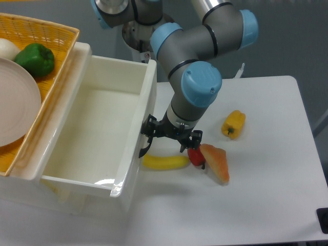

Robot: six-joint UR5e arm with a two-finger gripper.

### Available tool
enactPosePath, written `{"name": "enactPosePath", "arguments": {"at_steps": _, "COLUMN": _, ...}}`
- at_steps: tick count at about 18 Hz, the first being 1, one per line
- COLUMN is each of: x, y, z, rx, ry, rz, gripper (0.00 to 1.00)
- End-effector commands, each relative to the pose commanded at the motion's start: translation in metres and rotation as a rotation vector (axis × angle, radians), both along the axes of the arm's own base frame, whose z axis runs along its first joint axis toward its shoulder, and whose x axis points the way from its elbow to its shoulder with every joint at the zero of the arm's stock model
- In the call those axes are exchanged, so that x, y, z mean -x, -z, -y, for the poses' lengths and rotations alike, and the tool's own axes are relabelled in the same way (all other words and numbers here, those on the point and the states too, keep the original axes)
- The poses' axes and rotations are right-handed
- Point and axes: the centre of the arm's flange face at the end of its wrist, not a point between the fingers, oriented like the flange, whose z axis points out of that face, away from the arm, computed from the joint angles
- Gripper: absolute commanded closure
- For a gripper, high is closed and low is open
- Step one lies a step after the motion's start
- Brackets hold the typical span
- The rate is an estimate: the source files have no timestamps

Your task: Slide open the top white drawer

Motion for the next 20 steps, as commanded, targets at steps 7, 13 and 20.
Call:
{"name": "enactPosePath", "arguments": {"at_steps": 7, "x": 0.010, "y": 0.001, "z": 0.002, "rx": -0.004, "ry": -0.005, "rz": -0.003, "gripper": 0.00}}
{"name": "enactPosePath", "arguments": {"at_steps": 13, "x": 0.012, "y": 0.000, "z": 0.003, "rx": -0.005, "ry": -0.008, "rz": -0.005, "gripper": 0.00}}
{"name": "enactPosePath", "arguments": {"at_steps": 20, "x": 0.013, "y": 0.002, "z": 0.005, "rx": -0.004, "ry": -0.015, "rz": 0.005, "gripper": 0.00}}
